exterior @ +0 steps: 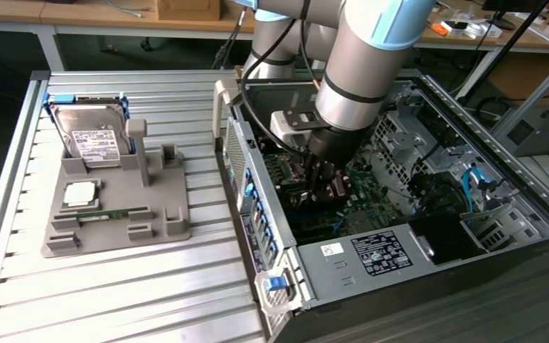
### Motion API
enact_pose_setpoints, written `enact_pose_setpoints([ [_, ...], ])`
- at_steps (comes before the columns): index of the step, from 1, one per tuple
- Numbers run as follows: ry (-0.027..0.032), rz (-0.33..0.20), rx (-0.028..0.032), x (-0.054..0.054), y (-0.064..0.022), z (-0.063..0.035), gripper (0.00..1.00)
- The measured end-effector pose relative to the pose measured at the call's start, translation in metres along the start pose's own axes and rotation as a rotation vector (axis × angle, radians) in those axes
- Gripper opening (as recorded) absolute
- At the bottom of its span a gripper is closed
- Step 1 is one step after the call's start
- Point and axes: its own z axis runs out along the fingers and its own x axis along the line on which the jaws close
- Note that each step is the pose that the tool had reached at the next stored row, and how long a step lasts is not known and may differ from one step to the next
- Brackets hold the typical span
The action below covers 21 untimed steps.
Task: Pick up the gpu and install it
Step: 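Insert the gpu into the slot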
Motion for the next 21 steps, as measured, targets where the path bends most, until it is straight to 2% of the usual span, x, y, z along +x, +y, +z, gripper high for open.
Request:
enact_pose_setpoints([
  [4,0.0089,0.000,-0.0001,-0.0001,-0.0002,0.0008,0.27],
  [13,0.0097,0.000,-0.0015,-0.0001,-0.0002,0.0028,0.27],
  [14,0.0098,0.000,-0.0012,-0.0001,-0.0001,0.0028,0.28],
  [15,0.0096,0.000,-0.0008,-0.0001,-0.0002,0.0029,0.34],
  [16,0.0097,0.000,-0.0009,-0.0001,-0.0002,0.0028,0.34],
  [17,0.0097,0.000,-0.0009,-0.0001,-0.0003,0.0029,0.40],
  [19,0.0098,0.000,-0.0010,-0.0001,-0.0003,0.0028,0.40],
  [20,0.0097,0.000,-0.0009,-0.0001,-0.0003,0.0028,0.47],
  [21,0.0098,0.000,-0.0009,-0.0001,-0.0003,0.0028,0.47],
])
